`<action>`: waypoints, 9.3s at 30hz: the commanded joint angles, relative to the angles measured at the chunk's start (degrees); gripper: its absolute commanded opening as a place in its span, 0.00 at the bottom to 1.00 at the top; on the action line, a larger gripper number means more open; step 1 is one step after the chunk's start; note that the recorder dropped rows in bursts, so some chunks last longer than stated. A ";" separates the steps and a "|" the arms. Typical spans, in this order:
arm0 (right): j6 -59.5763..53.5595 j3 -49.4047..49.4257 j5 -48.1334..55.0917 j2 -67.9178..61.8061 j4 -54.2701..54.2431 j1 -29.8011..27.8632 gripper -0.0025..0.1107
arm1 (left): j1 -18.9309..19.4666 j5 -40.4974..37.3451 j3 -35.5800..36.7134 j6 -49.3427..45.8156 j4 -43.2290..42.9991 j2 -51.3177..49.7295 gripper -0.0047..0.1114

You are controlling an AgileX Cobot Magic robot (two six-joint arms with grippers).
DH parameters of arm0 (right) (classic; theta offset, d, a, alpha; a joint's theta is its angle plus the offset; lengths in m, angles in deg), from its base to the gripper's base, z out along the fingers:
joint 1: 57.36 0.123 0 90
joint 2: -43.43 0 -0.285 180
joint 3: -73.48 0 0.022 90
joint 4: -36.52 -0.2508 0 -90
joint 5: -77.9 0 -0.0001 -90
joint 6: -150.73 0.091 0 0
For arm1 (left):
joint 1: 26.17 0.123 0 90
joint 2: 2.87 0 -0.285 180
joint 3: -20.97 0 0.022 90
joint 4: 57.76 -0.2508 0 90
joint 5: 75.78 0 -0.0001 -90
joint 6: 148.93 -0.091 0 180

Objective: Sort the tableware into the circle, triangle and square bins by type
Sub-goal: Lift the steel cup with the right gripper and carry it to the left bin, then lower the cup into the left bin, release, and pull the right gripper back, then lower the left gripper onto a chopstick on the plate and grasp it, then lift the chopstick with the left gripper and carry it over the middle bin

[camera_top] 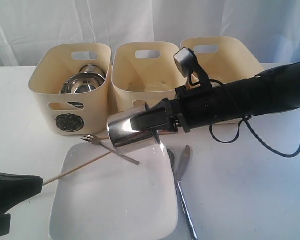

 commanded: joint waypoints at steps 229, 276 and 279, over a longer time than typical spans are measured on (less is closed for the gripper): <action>26.22 5.52 -7.70 26.61 50.55 21.05 0.02 | -6.99 -4.80 -48.02 -31.11 7.84 -38.02 0.04; 25.00 10.20 -10.90 34.16 50.28 21.05 0.02 | -6.65 -28.29 -92.21 -56.42 28.36 -75.19 0.04; 25.00 10.20 -10.90 34.16 50.28 21.05 0.02 | -6.65 -28.55 -92.68 -56.42 28.36 -75.19 0.04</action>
